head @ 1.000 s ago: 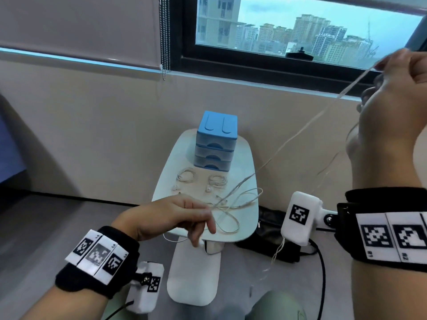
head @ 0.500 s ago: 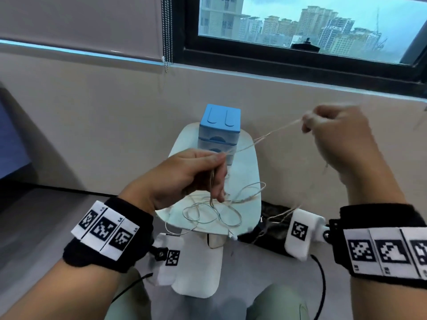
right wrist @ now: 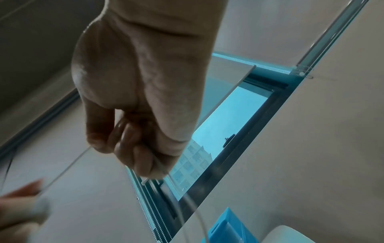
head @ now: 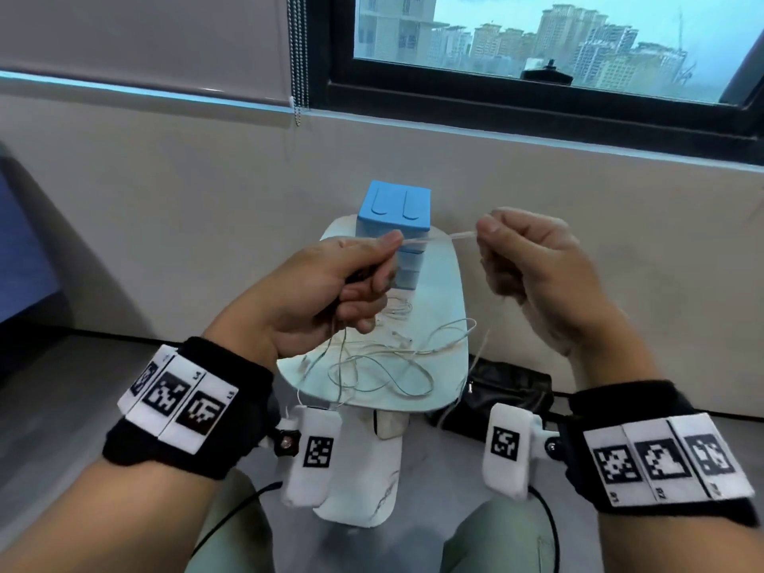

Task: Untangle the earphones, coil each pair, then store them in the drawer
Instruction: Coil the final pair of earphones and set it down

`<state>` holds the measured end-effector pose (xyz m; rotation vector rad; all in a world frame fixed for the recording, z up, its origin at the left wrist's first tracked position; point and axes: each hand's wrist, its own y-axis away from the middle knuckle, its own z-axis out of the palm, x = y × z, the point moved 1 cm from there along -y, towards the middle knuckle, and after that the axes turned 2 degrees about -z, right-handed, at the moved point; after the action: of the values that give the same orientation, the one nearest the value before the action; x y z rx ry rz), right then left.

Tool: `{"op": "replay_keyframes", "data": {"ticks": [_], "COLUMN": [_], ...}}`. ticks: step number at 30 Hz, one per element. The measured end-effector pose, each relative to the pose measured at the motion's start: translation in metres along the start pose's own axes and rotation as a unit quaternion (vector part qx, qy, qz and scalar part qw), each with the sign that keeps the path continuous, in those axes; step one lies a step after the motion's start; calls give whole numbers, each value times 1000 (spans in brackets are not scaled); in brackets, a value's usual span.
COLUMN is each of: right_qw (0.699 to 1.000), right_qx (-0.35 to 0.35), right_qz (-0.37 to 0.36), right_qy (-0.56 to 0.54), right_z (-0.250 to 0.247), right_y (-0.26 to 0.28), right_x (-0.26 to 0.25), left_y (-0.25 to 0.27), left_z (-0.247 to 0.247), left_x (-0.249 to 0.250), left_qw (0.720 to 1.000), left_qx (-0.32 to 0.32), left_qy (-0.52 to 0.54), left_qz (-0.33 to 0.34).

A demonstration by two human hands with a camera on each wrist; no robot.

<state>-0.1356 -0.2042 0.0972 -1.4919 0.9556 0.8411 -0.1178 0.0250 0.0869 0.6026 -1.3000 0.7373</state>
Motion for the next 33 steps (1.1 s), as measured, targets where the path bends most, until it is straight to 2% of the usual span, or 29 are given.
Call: {"op": "replay_keyframes", "data": {"ticks": [2,4,8,12,18,21,24,27,30,33], "right_qw": [996,989,988,971,947,954,948,923,913,919], "right_qx": [49,60,-53,-165,-203,-137,16,156,227,248], "right_qz": [-9,0,13,2,-24,-5,45,47,11,-44], "right_qy": [71,137,146,174,249,267,315,348,338,304], "right_z": [-3,2,35,62,66,52,30,5,-10,-11], "right_y": [-6,-9,0,11,1,-12,-28,-36,-41,-45], "right_x": [8,17,26,19,10,18,39,45,33,18], "left_y": [2,1,-10,-19,-26,-21,-12,-5,-2,-1], "left_z": [-1,0,-2,-11,-20,-24,-26,-25,-24,-25], "left_x": [2,8,22,27,13,9,8,2,-10,-23], "left_qw": [999,994,985,983,978,983,992,998,998,993], "left_qx": [-19,-39,-16,33,107,96,71,55,4,-31], "left_qy": [47,95,158,164,161,141,90,-4,-53,-102], "left_qz": [12,26,62,82,76,68,53,24,-17,-54]}}
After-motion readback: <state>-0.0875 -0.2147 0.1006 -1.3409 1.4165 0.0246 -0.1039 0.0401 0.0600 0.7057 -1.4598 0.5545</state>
